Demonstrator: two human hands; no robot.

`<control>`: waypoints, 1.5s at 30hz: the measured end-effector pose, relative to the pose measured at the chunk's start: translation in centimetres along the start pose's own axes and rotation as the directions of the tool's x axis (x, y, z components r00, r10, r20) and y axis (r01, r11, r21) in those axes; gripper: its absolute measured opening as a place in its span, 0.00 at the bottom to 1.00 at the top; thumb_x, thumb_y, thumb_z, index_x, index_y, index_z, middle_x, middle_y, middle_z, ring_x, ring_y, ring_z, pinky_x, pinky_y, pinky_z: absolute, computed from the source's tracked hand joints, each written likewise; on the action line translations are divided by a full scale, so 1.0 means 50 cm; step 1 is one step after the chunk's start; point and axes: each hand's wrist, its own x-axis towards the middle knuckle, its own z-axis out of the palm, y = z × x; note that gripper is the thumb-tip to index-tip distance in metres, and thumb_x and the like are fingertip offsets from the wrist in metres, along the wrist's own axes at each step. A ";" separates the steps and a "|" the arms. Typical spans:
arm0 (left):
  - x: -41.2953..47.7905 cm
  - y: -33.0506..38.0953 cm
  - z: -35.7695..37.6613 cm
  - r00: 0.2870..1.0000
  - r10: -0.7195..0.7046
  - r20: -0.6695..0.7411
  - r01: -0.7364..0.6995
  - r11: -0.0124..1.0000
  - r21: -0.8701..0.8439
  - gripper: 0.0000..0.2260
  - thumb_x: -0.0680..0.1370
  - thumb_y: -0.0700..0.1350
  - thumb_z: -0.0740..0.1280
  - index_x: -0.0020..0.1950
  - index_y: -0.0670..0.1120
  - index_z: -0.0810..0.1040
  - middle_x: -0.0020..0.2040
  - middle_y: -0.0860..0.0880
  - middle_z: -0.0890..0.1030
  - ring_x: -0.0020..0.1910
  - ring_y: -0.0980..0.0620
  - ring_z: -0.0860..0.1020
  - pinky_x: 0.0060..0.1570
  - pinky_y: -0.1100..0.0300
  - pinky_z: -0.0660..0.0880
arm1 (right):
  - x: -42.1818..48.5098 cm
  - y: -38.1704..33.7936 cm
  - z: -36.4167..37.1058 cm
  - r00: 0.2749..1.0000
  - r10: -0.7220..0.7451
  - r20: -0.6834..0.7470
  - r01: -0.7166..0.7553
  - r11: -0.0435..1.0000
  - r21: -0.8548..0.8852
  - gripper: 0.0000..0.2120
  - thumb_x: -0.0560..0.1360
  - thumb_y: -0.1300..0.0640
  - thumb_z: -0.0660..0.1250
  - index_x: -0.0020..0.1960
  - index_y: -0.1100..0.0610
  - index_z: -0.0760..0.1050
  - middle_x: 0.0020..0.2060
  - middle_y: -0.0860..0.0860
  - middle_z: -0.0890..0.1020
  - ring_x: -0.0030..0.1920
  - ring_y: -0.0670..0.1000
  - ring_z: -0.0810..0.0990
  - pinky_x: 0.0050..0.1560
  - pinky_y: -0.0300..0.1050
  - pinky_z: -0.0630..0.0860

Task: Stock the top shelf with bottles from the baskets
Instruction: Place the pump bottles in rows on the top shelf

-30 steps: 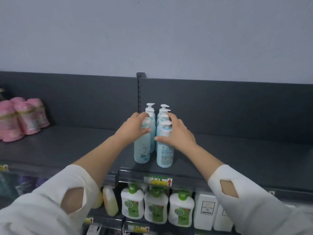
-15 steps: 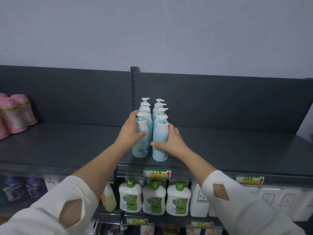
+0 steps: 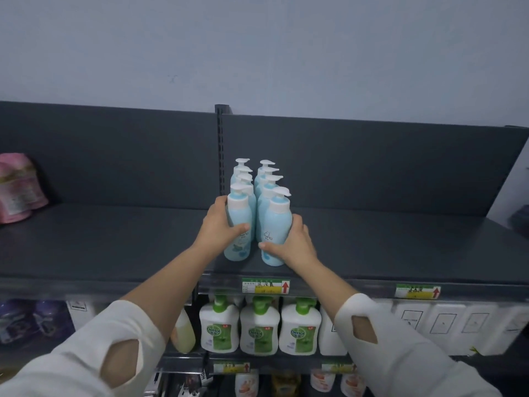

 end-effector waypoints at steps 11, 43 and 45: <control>0.006 -0.018 -0.016 0.992 -0.011 0.125 0.012 1.000 -0.009 0.31 0.72 0.43 0.73 0.69 0.48 0.61 0.61 0.49 0.74 0.54 0.53 0.71 0.51 0.57 0.70 | 0.023 0.032 -0.023 0.969 -0.067 0.239 -0.010 0.952 0.307 0.29 0.66 0.58 0.77 0.61 0.50 0.68 0.59 0.50 0.78 0.59 0.50 0.78 0.62 0.54 0.75; -0.377 -0.041 -0.119 0.971 -0.185 -0.154 0.240 0.688 0.685 0.11 0.79 0.52 0.60 0.56 0.47 0.76 0.56 0.48 0.78 0.57 0.46 0.76 0.50 0.54 0.72 | -0.143 -0.012 0.045 0.704 -0.593 0.390 0.698 0.679 -0.228 0.13 0.78 0.46 0.61 0.58 0.53 0.71 0.55 0.51 0.76 0.56 0.54 0.75 0.51 0.51 0.74; -0.442 -0.066 -0.157 0.945 -0.249 -0.211 0.324 0.640 0.696 0.12 0.79 0.52 0.60 0.56 0.48 0.76 0.57 0.48 0.77 0.57 0.46 0.76 0.50 0.53 0.73 | -0.177 -0.039 0.101 0.631 -0.623 0.462 0.752 0.638 -0.168 0.13 0.78 0.47 0.62 0.58 0.53 0.72 0.54 0.52 0.76 0.56 0.56 0.75 0.53 0.51 0.74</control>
